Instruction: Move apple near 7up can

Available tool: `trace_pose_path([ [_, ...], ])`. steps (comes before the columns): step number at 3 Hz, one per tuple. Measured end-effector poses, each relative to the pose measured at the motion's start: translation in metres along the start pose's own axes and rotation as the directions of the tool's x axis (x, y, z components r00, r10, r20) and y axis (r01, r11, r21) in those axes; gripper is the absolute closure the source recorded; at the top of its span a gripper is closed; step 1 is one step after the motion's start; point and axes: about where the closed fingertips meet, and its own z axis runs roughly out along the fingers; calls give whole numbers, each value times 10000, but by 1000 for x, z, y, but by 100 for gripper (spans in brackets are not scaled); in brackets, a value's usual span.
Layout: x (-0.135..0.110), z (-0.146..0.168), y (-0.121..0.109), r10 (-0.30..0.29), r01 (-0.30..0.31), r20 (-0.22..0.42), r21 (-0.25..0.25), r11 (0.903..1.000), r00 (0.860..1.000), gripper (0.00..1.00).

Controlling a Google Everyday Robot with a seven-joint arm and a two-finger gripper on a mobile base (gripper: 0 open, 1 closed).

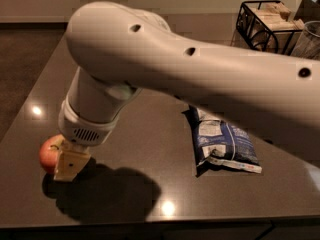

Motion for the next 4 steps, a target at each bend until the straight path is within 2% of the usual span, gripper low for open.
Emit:
trace_pose_path([
  [1,23,-19,-47,1068,-1064,-20,630,9923,9943,100],
  [2,53,-31,-104,2323,-2295,-4,1534,9611,9726,100],
  [3,81,-42,-160,3582,-3527,180,2279,9076,9335,100],
  [4,101,-62,-212,4458,-4457,682,2833,8492,8926,100],
])
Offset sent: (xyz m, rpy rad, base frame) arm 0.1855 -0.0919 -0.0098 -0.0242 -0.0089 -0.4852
